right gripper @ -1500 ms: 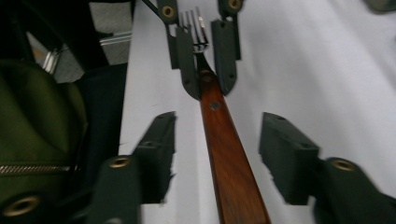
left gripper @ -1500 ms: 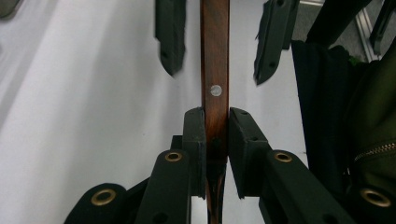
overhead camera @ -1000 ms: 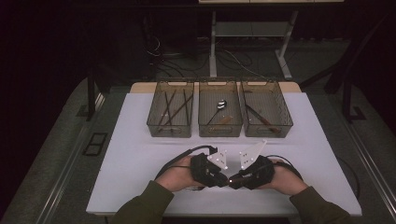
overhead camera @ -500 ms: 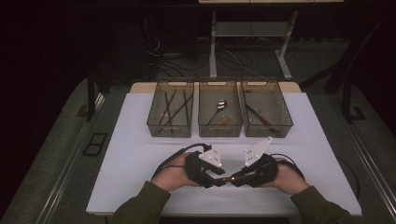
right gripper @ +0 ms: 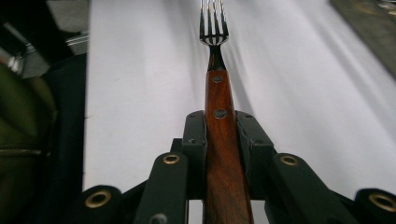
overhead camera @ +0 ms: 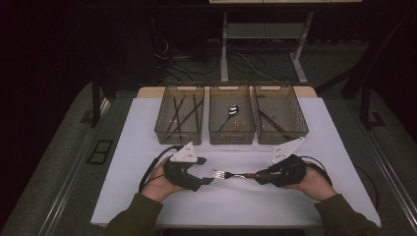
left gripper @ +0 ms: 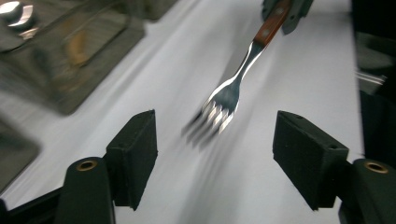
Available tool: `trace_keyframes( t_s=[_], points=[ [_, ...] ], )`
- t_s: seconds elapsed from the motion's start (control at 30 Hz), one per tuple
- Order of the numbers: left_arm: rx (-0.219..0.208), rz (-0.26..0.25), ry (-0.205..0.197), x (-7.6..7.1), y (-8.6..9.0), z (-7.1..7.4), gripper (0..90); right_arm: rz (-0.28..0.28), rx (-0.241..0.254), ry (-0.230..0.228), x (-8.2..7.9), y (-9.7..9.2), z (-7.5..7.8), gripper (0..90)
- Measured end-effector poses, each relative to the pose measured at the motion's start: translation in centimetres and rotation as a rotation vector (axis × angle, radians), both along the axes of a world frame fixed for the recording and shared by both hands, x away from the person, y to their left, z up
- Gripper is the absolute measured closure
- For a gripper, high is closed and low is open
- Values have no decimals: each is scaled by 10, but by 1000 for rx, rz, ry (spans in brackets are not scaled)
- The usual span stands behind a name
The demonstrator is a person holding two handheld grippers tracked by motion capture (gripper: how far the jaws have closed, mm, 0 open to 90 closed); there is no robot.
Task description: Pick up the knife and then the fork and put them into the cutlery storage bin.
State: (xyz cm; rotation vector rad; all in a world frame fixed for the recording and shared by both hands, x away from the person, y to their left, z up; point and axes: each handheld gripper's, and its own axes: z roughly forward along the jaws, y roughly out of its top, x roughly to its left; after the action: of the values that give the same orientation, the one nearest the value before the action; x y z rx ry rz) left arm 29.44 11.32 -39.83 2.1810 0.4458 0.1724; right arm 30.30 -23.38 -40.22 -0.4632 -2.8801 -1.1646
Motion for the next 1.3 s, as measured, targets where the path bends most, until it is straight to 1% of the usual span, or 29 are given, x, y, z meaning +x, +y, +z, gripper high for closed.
trace_keyframes(
  t_s=[0.07,0.1,0.17,0.2,0.23,0.27,0.33,0.43,0.47,0.5,0.6,0.63,0.67,0.77,0.87,0.9,1.0,1.03,1.07,1.17,1.23,1.3],
  points=[
    [-14,40,-4,-1,7,-3,270,-35,13,18,1,-2,0,757],
    [-18,58,-7,-1,10,-4,253,-41,2,5,2,-5,0,757],
    [-31,93,-10,-2,16,-8,216,-73,11,22,3,-7,1,757],
    [-32,109,-13,-3,19,-10,193,-74,3,4,5,-9,1,757],
    [-30,122,-14,-3,22,-12,176,-78,-3,-4,6,-11,1,757],
    [-29,136,-11,-4,25,-14,158,-109,12,25,5,-10,1,757],
    [-40,162,-13,-6,30,-18,131,-127,13,22,7,-12,1,757],
    [-38,191,-22,-9,37,-23,86,-148,14,14,10,-16,3,757],
    [-51,200,-17,-11,39,-25,72,-154,17,13,11,-18,4,757],
    [-50,202,-16,-11,41,-27,58,-163,22,9,12,-20,5,757],
    [-73,212,17,-13,45,-32,8,-184,30,2,15,-24,8,757],
    [-81,215,26,-14,46,-33,0,-186,34,-5,16,-25,9,757],
    [-79,219,30,-14,45,-34,0,-194,38,-6,17,-27,11,757],
    [-62,219,32,-15,43,-37,0,-217,63,-15,21,-33,16,757],
    [-50,217,35,-15,41,-37,0,-237,79,-33,25,-39,22,757],
    [-45,218,30,-15,41,-37,0,-246,85,-39,26,-42,25,757],
    [-44,227,34,-15,41,-36,0,-269,109,-43,29,-48,30,757],
    [-46,222,34,-15,41,-35,0,-275,113,-46,30,-50,32,758],
    [-47,219,33,-16,41,-35,0,-288,114,-54,31,-52,34,757],
    [-39,212,12,-17,40,-35,0,-322,133,-69,36,-60,41,758],
    [-40,213,17,-17,39,-35,0,-346,145,-75,39,-65,44,758],
    [-34,204,13,-18,39,-35,0,-374,151,-84,42,-69,47,758]
  ],
)
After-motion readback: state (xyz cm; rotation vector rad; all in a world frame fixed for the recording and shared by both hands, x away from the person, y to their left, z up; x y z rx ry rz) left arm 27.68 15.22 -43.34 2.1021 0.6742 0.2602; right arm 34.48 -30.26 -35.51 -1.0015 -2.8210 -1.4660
